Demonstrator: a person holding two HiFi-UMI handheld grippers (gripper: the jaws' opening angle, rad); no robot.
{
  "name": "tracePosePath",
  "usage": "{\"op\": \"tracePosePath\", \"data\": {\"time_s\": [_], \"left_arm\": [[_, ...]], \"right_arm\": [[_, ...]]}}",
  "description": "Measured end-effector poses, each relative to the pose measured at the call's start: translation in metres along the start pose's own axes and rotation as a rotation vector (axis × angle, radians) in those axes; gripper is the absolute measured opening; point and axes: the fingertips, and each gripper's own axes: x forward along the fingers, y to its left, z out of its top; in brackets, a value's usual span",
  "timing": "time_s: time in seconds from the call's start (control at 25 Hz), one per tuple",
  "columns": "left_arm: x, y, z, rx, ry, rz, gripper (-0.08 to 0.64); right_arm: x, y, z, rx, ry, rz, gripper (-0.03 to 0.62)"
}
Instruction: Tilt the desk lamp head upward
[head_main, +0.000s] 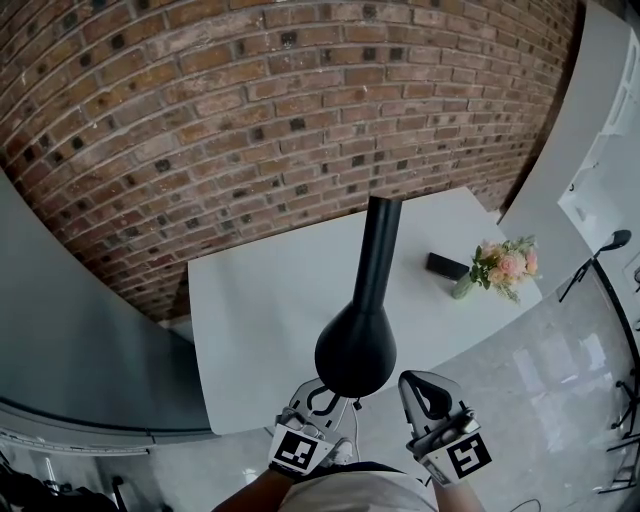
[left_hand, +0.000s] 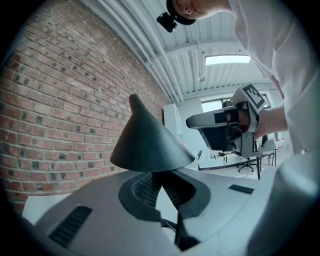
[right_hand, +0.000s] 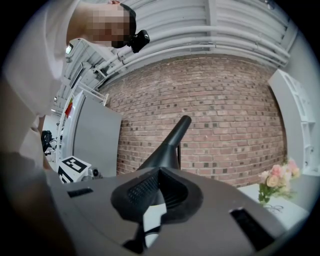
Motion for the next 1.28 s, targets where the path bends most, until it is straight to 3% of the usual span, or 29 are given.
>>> {"op": "tracePosePath", "data": {"time_s": [0.76, 1.28], "left_arm": [[-0.009, 0.002, 0.012, -0.035, 0.012, 0.024, 0.008], [-0.021, -0.004, 0.022, -0.008, -0.001, 0.026, 0.007]], "right_arm": [[0.005, -0.005, 0.016, -0.004, -0.042, 0.014, 0.014], [0.004, -0.001, 0.014, 0.011, -0.048, 0.022, 0.014]]}}
